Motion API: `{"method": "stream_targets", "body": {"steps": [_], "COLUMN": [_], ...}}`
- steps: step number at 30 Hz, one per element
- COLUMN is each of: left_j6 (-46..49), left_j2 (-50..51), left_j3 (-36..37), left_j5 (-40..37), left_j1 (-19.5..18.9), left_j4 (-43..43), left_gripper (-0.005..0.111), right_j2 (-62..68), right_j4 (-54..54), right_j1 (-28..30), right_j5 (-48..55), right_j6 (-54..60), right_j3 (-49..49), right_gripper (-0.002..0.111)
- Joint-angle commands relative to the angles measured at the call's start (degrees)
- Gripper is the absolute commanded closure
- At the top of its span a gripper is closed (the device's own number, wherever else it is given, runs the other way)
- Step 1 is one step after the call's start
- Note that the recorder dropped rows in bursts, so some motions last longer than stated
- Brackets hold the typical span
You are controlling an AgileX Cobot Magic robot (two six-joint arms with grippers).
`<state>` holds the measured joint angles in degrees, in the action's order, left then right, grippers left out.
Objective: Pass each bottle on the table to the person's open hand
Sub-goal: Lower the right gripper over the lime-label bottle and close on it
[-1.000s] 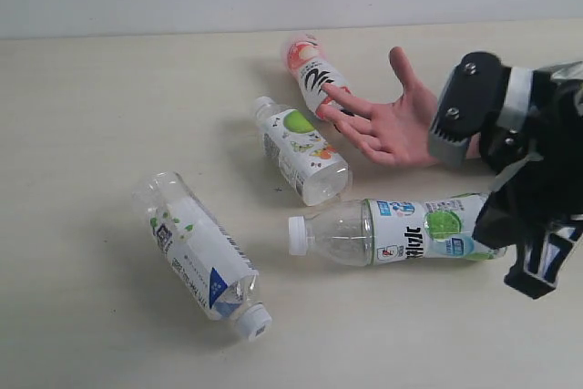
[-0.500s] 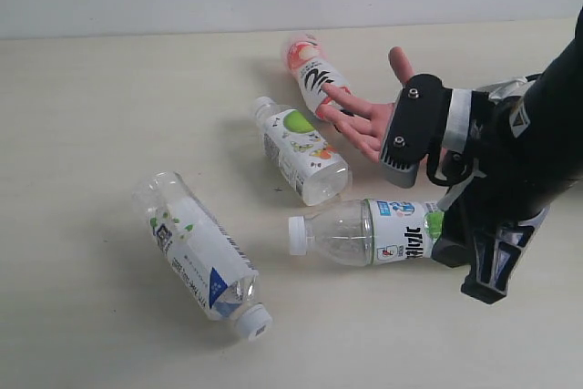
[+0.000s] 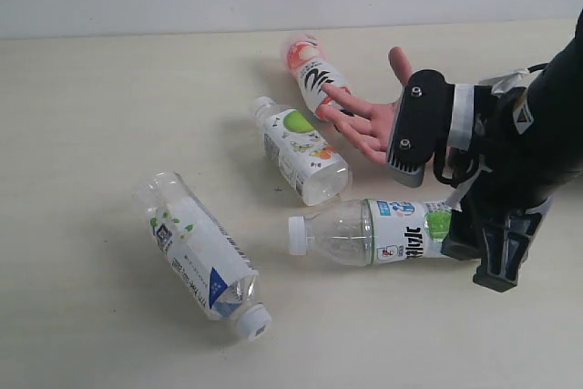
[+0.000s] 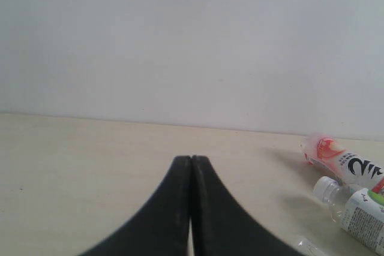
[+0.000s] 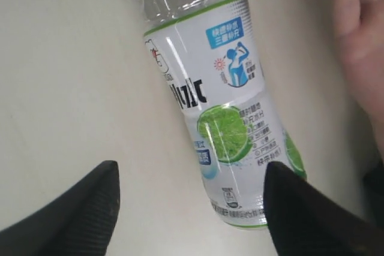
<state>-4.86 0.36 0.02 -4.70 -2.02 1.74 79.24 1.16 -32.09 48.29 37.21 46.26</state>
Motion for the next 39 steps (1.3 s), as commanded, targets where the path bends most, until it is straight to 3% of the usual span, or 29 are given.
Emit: {"method": "stream_targets", "body": {"steps": [1,24,34,39], "left_j6": [0.25,0.25,0.25,0.25], "left_j2": [-0.36,-0.36,-0.36,-0.36], "left_j3": [-0.02,-0.02,-0.02,-0.02], "left_j5": [-0.08,-0.08,-0.08,-0.08], "left_j1": [-0.16,-0.16,-0.16,-0.16], "left_j4": [0.18,0.18,0.18,0.18], "left_gripper": [0.107,0.107,0.107,0.107], "right_j2": [0.00,0.22,0.22,0.60], "right_j4": [1.34,5.53,-7.60,-4.74], "right_j1": [-0.22,-0.22,-0.22,-0.22], "right_j5": [-1.62,-4.32,-8.60,-6.09], "right_j6": [2.45,9.32,8.64,10.30], "right_j3": [0.48,0.37,0.37,0.37], "right_gripper": [0.040,0.036,0.038,0.038]}}
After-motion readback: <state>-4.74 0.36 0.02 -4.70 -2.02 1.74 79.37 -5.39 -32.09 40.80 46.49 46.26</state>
